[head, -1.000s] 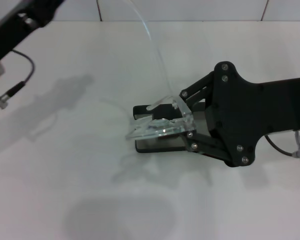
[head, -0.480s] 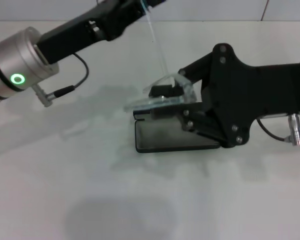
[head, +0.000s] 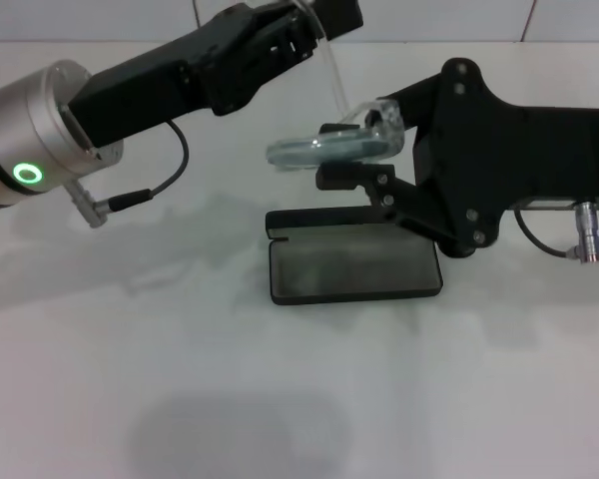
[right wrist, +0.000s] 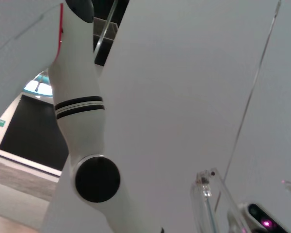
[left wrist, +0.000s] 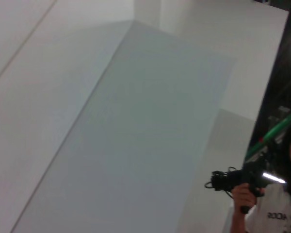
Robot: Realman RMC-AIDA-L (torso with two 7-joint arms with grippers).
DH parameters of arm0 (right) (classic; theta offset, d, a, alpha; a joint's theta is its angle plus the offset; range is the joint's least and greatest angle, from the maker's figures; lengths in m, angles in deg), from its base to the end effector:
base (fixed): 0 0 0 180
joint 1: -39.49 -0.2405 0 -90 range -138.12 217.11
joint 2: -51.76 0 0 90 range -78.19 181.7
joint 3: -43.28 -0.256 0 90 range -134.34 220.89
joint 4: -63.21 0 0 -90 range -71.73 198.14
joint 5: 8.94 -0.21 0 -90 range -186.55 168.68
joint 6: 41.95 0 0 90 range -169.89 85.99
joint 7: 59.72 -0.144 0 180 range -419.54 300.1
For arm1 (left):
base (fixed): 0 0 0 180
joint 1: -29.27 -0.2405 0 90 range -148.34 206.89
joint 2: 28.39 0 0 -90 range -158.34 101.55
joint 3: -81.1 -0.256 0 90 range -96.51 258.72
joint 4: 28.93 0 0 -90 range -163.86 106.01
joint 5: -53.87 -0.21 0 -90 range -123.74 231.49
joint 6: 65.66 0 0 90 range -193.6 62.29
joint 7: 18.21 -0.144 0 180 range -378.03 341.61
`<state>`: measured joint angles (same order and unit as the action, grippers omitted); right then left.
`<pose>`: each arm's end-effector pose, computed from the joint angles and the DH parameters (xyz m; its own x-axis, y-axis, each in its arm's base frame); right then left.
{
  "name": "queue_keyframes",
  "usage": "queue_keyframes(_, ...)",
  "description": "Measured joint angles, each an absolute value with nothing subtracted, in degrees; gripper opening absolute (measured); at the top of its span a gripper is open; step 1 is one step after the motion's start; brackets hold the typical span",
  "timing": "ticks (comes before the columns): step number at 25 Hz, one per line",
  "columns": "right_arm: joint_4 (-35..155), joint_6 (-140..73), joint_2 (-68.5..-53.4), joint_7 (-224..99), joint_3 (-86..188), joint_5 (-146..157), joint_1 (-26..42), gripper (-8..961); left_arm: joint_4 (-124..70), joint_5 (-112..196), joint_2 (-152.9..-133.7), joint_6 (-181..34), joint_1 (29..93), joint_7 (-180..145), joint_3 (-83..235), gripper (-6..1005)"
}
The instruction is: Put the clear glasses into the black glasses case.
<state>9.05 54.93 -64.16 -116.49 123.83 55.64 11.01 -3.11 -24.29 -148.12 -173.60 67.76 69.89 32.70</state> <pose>0.1150 0.3022 0.0148 0.5205 0.3775 -0.7659 0.2967 -0.9210 -0.2524 -0.1525 0.3281 0.0148 0.3366 0.3762 0.8632 0.2424 -0.9204 0.3067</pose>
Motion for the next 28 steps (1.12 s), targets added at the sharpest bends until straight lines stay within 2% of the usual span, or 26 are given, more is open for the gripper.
queue_keyframes(28, 12.21, 53.58, -63.81, -118.65, 123.73, 54.28, 9.81, 115, -2.24, -20.29, -147.92, -175.13, 66.15, 66.27, 28.3, 87)
